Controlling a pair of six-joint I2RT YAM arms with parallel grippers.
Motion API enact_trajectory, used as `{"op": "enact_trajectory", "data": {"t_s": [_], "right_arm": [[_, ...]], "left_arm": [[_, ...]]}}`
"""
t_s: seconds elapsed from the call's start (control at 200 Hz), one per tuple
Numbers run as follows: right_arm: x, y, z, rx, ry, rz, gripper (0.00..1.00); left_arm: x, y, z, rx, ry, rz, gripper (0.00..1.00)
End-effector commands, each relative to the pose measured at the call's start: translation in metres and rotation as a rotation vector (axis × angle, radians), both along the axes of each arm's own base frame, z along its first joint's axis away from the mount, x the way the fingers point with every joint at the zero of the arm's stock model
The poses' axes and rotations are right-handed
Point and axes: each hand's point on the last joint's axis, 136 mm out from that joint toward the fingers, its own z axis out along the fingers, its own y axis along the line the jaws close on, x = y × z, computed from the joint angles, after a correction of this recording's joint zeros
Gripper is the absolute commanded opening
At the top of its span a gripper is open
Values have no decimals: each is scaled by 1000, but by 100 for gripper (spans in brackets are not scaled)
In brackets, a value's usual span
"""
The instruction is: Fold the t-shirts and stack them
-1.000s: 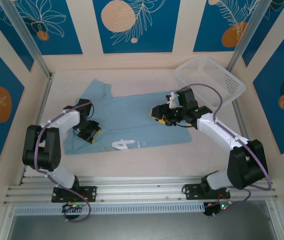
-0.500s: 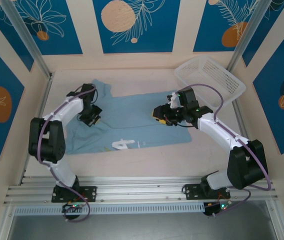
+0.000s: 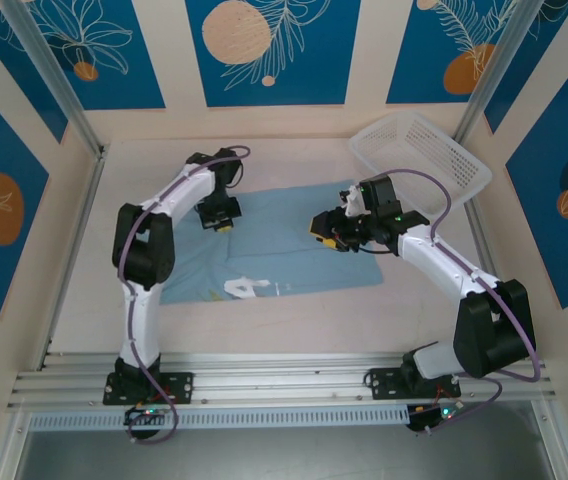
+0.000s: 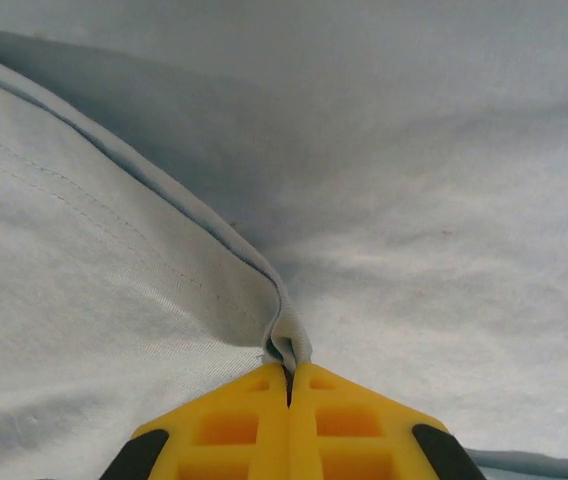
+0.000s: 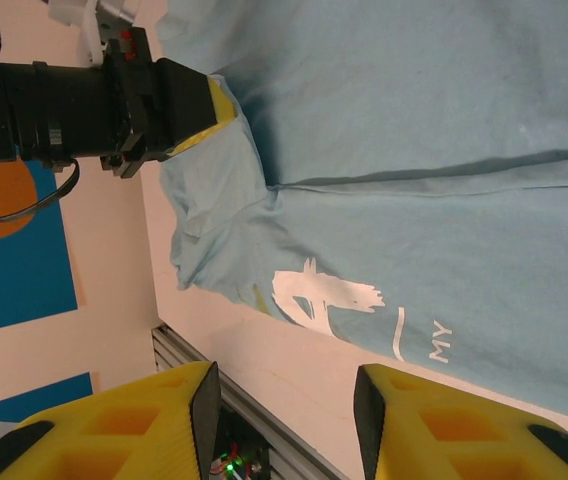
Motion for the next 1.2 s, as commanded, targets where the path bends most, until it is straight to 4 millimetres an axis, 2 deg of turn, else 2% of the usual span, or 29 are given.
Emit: {"op": "enact_trajectory", "data": {"t_s": [0.0, 0.055, 0.08, 0.11, 0.125, 0.145, 0.17, 0.21, 0.33, 0.405, 0.47, 0.555, 0.635, 0.695, 0.81, 0.94, 1.045, 1.13, 1.195], "right_arm": [[-6, 0, -4, 10, 49, 15, 42], [-6, 0, -6, 8, 54, 16, 43], [-6, -1, -6, 6, 58, 16, 44], [-7, -2, -8, -3, 62, 13, 44], [-7, -2, -9, -6, 65, 13, 44], [-7, -3, -10, -11, 68, 10, 44], [-7, -5, -12, -19, 71, 3, 45], [-7, -8, -15, -32, 77, -11, 47], [-5, -29, -29, -78, 122, -95, 49], [-6, -43, -41, -101, 162, -149, 48], [-7, -53, -52, -108, 212, -192, 46], [-10, -63, -68, -116, 283, -228, 42], [-13, -68, -81, -135, 331, -246, 37], [-18, -74, -91, -169, 376, -258, 32], [-25, -80, -107, -205, 460, -264, 30], [-25, -81, -114, -210, 480, -248, 30], [-25, -82, -114, -204, 485, -245, 30], [-23, -79, -108, -179, 475, -239, 30], [-17, -69, -95, -109, 428, -215, 33]], "left_arm": [[-14, 9, -6, 79, 81, -100, 0], [-14, 11, -5, 100, 81, -107, 1], [-14, 12, -3, 108, 75, -108, 12], [-12, 14, 2, 121, 58, -105, 30], [-12, 16, 4, 127, 50, -102, 44], [-10, 18, 9, 139, 35, -98, 57], [-9, 21, 16, 150, 16, -93, 62], [-7, 26, 30, 166, -20, -80, 65], [-19, 45, 69, 174, -103, 6, 63], [-41, 62, 75, 115, -112, 113, 55], [-69, 81, 66, 64, -75, 223, 49], [-105, 113, 42, 9, 3, 376, 41], [-123, 129, 23, -99, 27, 485, 36], [-127, 135, 16, -143, 28, 507, 35], [-133, 159, 1, -80, 79, 504, 38], [-110, 184, -5, -51, -45, 414, 42], [-99, 190, -5, -31, -60, 295, 43], [-104, 195, -11, 7, -8, 252, 43], [-110, 198, -14, 27, 18, 242, 43]]}}
